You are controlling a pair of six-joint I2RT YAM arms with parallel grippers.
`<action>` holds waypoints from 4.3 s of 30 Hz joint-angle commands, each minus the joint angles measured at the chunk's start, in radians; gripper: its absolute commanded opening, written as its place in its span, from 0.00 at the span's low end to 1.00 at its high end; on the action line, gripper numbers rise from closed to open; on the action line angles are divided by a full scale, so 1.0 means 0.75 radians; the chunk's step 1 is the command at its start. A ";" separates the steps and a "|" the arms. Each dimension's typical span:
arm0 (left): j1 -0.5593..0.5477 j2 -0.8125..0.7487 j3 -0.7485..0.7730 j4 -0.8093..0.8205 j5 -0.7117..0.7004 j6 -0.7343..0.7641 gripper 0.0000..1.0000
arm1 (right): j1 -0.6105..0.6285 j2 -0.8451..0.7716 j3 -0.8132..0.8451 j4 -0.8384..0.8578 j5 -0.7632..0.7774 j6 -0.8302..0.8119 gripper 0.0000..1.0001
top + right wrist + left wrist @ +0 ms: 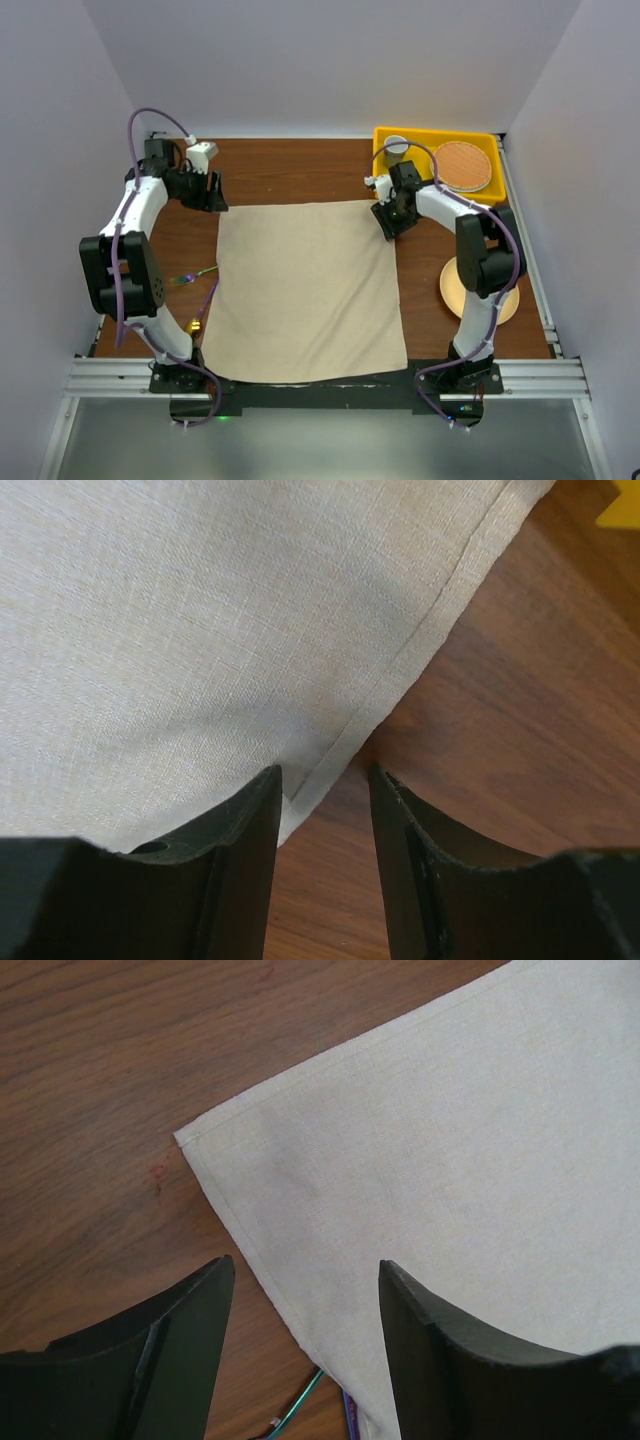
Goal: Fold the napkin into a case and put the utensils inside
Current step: Flatten the napkin at the center of the board, then pick up the flattened napkin from the center of the board.
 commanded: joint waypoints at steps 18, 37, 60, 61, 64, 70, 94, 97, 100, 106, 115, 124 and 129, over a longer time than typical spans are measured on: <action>-0.006 0.368 0.252 0.174 -0.027 -0.101 0.45 | -0.137 -0.223 -0.010 0.005 -0.207 0.121 0.52; -0.119 0.598 0.375 0.166 -0.145 -0.003 0.38 | -0.176 -0.159 0.115 0.052 -0.210 0.270 0.63; -0.213 -0.061 0.045 0.152 -0.037 0.299 0.00 | -0.200 -0.229 0.037 0.083 -0.293 0.274 0.63; -0.221 -0.093 0.013 0.122 -0.007 0.320 0.00 | -0.198 -0.227 0.037 0.083 -0.312 0.274 0.63; -0.235 -0.136 -0.061 0.068 0.081 0.359 0.00 | -0.198 -0.225 0.037 0.081 -0.342 0.276 0.63; -0.397 -0.202 -0.249 0.050 0.119 0.422 0.00 | -0.198 -0.213 0.046 0.070 -0.359 0.285 0.63; -0.555 -0.007 -0.339 0.181 -0.027 0.428 0.45 | -0.198 -0.249 0.017 0.042 -0.351 0.281 0.64; -0.581 -0.007 -0.366 0.193 -0.057 0.447 0.48 | -0.198 -0.245 0.017 0.042 -0.351 0.278 0.64; -0.597 -0.007 -0.392 0.211 -0.100 0.453 0.49 | -0.198 -0.241 0.019 0.040 -0.347 0.276 0.65; -0.606 -0.058 -0.439 0.187 -0.149 0.539 0.54 | -0.200 -0.245 0.025 0.027 -0.353 0.262 0.66; -0.632 -0.128 -0.482 0.211 -0.221 0.588 0.60 | -0.200 -0.241 0.003 0.029 -0.373 0.266 0.66; -0.722 -0.114 -0.509 0.267 -0.288 0.598 0.57 | -0.200 -0.243 -0.028 0.052 -0.398 0.299 0.65; -0.745 -0.079 -0.505 0.267 -0.321 0.598 0.56 | -0.198 -0.241 -0.057 0.064 -0.398 0.301 0.65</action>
